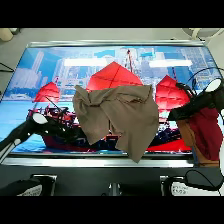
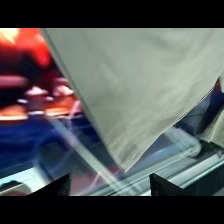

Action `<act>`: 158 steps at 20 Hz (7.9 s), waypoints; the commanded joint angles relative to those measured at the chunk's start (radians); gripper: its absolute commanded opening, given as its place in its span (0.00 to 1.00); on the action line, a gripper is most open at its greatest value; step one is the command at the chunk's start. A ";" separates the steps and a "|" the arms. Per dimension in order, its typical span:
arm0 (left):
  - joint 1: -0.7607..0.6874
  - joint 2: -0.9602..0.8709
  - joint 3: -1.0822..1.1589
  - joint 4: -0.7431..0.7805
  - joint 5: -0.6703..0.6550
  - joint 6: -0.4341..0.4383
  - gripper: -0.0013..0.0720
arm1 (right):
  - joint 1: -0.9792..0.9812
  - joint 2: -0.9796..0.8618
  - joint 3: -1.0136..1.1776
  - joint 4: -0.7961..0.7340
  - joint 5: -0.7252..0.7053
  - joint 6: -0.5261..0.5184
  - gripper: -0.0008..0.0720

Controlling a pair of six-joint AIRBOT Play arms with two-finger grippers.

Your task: Fold the shirts.

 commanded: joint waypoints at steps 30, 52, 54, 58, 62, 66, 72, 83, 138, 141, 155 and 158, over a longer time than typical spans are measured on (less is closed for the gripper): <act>0.216 0.513 1.155 0.449 0.098 -0.063 0.05 | 0.102 0.453 0.672 0.075 -0.450 -0.084 0.04; 0.274 0.243 0.829 0.630 -0.248 -0.095 0.05 | 0.172 0.072 0.656 -0.121 0.177 0.037 0.04; 0.274 0.126 0.738 0.630 -0.156 -0.085 0.05 | 0.244 -0.077 0.612 -0.127 0.084 0.044 0.04; 0.271 -0.139 0.764 0.611 -0.026 -0.083 0.05 | 0.289 -0.298 0.612 -0.090 -0.222 0.139 0.04; 0.266 -0.324 0.861 0.611 0.091 -0.086 0.05 | 0.288 -0.367 0.612 -0.084 -0.457 0.166 0.04; 0.266 -0.437 0.927 0.583 0.111 -0.086 0.05 | 0.288 -0.416 0.612 -0.084 -0.509 0.168 0.04; 0.266 -0.409 0.953 0.578 -0.245 0.071 0.05 | 0.288 -0.361 0.623 -0.179 -0.153 0.006 0.04; 0.259 -0.421 0.726 0.536 -0.349 -0.008 0.05 | 0.289 -0.381 0.392 -0.143 -0.013 0.088 0.04; 0.459 0.117 -0.109 0.341 -0.059 0.075 0.05 | 0.115 0.257 -0.678 0.138 -0.337 -0.049 0.68; 0.459 0.116 -0.109 0.341 -0.055 0.075 0.05 | 0.115 0.257 -0.701 0.142 -0.362 -0.049 0.52; 0.459 0.238 0.204 0.297 0.005 0.079 0.05 | 0.115 0.310 -0.238 0.198 -0.455 -0.112 0.03; 0.435 0.111 0.288 0.256 0.100 0.079 0.05 | 0.117 0.152 -0.142 0.251 -0.521 -0.098 0.03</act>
